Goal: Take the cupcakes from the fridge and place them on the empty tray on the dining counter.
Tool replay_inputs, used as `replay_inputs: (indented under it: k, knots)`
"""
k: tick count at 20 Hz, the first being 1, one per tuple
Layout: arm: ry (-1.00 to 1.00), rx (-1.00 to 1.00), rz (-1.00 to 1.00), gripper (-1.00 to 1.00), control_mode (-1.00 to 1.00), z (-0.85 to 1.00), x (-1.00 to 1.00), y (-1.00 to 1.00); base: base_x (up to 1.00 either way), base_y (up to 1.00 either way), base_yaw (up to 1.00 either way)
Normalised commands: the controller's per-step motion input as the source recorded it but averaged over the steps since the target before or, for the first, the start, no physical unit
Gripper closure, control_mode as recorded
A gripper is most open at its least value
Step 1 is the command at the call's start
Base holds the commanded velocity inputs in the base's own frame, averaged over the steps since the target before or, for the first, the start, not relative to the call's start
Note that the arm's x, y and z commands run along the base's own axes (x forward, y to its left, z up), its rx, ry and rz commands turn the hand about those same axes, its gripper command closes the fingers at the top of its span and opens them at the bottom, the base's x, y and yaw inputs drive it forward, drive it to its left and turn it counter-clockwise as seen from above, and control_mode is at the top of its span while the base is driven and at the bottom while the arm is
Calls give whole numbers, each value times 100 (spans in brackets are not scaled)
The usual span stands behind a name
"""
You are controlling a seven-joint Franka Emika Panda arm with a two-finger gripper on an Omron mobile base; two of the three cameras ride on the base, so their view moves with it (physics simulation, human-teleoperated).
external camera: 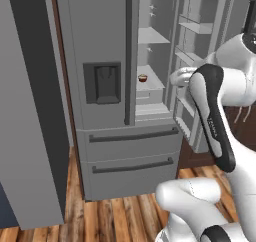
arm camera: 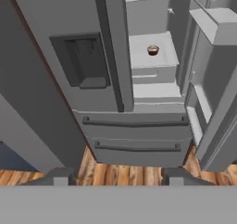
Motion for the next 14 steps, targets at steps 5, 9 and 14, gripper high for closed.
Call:
replay_inputs:
  k: [5, 9, 14]
  knots:
    - [4, 0, 0, -100, -100, 35, -100, 0, 0, 0, 0]
    - [2, -4, 0, -100, -100, 31, -93, 0, 0, 0, 0]
    - [1, -7, 0, -100, -100, 22, -84, 5, 0, 0, 0]
